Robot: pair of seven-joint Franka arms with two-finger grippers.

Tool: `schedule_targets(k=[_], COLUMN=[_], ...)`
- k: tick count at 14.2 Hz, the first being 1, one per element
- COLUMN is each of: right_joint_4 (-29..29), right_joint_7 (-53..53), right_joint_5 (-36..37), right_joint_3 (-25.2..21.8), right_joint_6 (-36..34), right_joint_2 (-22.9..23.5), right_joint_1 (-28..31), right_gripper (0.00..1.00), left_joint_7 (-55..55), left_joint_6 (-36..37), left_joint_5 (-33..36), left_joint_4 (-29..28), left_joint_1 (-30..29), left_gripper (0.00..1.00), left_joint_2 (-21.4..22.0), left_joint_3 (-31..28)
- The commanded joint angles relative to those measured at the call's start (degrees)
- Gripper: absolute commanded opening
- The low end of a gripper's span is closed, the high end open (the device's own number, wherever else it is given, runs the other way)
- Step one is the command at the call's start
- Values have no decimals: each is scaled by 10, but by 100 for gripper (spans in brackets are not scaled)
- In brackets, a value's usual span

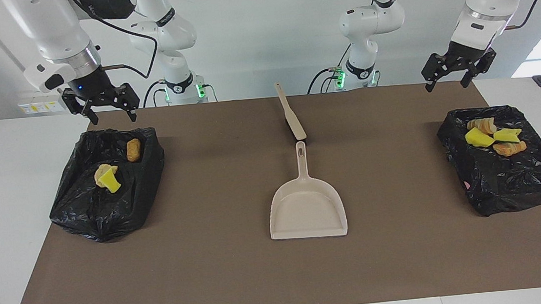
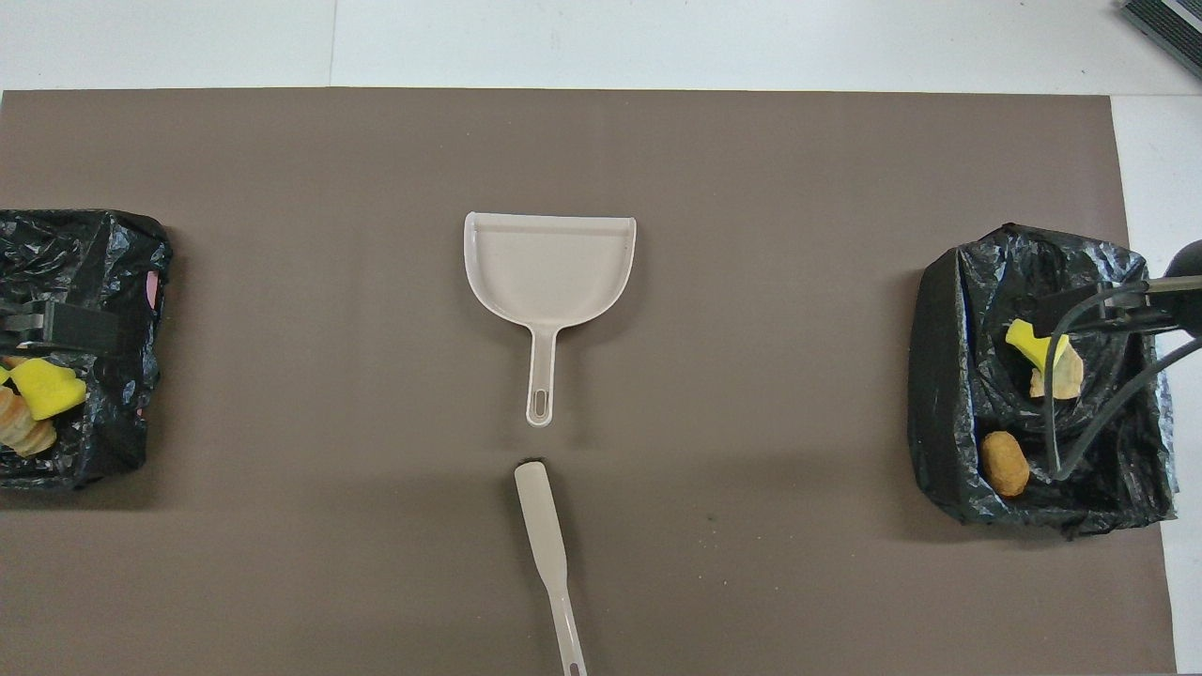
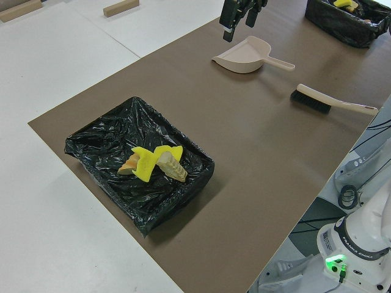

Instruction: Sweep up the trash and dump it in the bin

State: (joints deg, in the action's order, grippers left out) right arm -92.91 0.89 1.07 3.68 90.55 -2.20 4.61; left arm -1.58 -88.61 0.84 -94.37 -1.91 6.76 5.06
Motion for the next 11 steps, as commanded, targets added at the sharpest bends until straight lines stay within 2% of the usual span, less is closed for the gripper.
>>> schedule_targets(k=[1,5,8,11], right_joint_4=[-11,-11,-11,-11], right_joint_7=[-8,-8,-8,-10], right_joint_5=[-1,-1,-1,-1], right_joint_3=[2,2,2,2], right_joint_6=[4,4,4,4], right_joint_2=[-11,-11,-11,-11], right_joint_1=[2,2,2,2], right_gripper=[100,100,100,100], left_joint_7=[5,4,1,1], left_joint_6=[48,42,-8,-22], left_joint_5=[7,-16,-20,-27], left_joint_4=[32,21,-26,-28], left_joint_1=[-3,-8,-10,-11], left_gripper=[100,100,100,100], left_joint_2=[-4,4,30,30], left_joint_3=[6,3,2,3])
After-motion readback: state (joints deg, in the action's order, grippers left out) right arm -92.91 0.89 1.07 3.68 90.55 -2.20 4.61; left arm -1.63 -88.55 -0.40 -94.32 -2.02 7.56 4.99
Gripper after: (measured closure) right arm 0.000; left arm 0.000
